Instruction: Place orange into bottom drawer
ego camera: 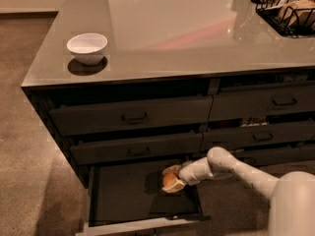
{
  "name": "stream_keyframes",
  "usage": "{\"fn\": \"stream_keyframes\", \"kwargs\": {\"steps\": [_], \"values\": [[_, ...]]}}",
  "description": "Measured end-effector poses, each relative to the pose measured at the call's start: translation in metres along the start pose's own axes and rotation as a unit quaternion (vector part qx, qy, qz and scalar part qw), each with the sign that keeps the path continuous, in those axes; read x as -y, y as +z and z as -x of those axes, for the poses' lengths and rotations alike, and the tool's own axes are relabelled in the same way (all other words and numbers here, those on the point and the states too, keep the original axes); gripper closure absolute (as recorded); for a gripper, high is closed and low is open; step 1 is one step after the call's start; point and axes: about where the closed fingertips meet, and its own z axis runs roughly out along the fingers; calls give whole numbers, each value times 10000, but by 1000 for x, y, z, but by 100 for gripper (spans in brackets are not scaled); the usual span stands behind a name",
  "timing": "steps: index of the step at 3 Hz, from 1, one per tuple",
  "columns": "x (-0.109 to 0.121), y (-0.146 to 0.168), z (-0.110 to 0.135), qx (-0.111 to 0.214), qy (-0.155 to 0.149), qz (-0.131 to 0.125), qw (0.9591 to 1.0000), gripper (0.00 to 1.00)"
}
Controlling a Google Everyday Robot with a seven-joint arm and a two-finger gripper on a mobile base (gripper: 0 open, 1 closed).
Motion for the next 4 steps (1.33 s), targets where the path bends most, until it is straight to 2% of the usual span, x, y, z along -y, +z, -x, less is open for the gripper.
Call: {"fn": "stream_keyframes", "kwargs": {"steps": [1,2,3,4], "values": [[25,28,-41,-359,-57,-393,9986,100],[40,63,-78,-471,-221,-385,9979,100],[48,90,-104,-479,-367,-75,9981,100],[52,107,-123,-528,-403,164,9977,84]]}}
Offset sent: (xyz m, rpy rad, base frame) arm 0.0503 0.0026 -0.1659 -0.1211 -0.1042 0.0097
